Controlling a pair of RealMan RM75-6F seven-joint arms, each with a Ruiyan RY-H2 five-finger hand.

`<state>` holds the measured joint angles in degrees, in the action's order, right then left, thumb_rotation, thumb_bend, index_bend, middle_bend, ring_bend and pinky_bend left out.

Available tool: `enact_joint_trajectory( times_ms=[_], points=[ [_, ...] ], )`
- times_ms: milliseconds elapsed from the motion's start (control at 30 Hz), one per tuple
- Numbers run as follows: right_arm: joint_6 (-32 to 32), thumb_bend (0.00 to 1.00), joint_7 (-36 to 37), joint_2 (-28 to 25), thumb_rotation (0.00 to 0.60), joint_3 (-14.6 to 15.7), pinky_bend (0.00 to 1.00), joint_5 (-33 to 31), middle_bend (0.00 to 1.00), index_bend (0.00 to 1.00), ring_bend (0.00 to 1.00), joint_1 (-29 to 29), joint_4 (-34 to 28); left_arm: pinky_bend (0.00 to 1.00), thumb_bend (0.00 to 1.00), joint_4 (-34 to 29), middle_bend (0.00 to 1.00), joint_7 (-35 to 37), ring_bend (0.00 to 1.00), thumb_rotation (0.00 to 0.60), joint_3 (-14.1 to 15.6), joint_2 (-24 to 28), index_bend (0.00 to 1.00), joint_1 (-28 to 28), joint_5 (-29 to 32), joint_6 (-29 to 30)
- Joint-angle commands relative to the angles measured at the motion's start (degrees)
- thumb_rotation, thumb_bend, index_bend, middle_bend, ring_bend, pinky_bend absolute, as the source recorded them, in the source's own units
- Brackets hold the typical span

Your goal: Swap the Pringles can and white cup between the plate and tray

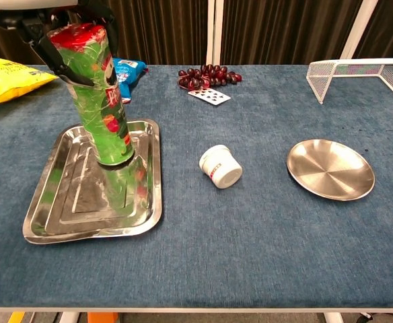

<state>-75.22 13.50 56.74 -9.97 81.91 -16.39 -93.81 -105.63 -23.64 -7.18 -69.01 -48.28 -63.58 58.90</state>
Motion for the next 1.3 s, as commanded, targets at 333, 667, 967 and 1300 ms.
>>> enact_joint_trajectory(
  times_ms=[333, 667, 967, 1300],
  points=[
    [1.0, 0.05, -0.8, 0.3, 0.600, 0.2, 0.05, -0.2, 0.01, 0.00, 0.00, -0.6, -0.5, 0.60, 0.14, -0.2, 0.28, 1.1, 0.24, 0.600, 0.3, 0.3, 0.30, 1.6, -2.9, 0.6],
    [1.5, 0.04, -2.3, 0.2, 0.600, 0.5, 0.05, 1.0, 0.01, 0.00, 0.00, -1.4, -1.6, 0.52, 0.12, -7.8, 0.19, -3.4, 0.16, 0.600, 0.0, 6.0, 0.19, 6.3, -3.2, 8.7],
    [8.1, 0.04, -9.7, 2.6, 0.600, 1.7, 0.05, 3.4, 0.01, 0.00, 0.00, -6.3, -5.4, 0.43, 0.11, -7.2, 0.18, -0.8, 0.16, 0.600, 5.6, 6.6, 0.19, 20.1, -9.8, 24.7],
    [18.5, 0.04, -23.6, 12.9, 0.600, 1.5, 0.05, 1.2, 0.04, 0.00, 0.00, -15.2, -7.7, 0.42, 0.11, 4.9, 0.19, 10.5, 0.16, 0.600, 9.5, 0.9, 0.18, 31.2, -15.3, 33.0]
  ],
)
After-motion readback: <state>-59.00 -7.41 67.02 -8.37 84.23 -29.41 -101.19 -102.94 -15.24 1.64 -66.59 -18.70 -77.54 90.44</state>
